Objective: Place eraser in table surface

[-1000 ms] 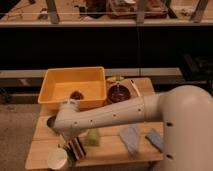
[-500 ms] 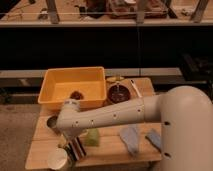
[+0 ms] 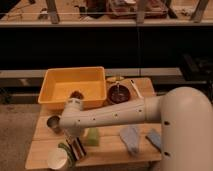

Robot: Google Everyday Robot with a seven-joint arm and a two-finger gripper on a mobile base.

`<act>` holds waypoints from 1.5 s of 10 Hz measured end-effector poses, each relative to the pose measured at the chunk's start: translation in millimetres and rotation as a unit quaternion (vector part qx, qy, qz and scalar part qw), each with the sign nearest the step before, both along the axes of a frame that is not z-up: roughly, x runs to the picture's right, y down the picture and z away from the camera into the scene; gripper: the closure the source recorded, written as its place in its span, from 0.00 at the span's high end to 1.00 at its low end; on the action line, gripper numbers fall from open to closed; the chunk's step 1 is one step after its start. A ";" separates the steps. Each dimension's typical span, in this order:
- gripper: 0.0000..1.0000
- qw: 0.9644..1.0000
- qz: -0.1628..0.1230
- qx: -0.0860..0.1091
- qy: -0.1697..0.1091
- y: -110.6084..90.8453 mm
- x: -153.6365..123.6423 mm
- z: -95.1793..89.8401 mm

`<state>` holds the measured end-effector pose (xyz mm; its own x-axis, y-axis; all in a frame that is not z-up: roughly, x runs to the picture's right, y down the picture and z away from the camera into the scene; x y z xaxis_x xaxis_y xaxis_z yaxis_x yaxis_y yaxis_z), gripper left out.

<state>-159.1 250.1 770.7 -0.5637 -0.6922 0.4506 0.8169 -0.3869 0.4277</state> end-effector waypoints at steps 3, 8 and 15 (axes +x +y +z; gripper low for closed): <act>0.46 1.000 -0.001 -0.005 0.008 2.5 4.8 2.3; 0.46 1.000 0.000 -0.006 0.009 2.4 5.3 2.1; 0.39 1.000 0.000 -0.006 0.009 2.8 5.4 2.1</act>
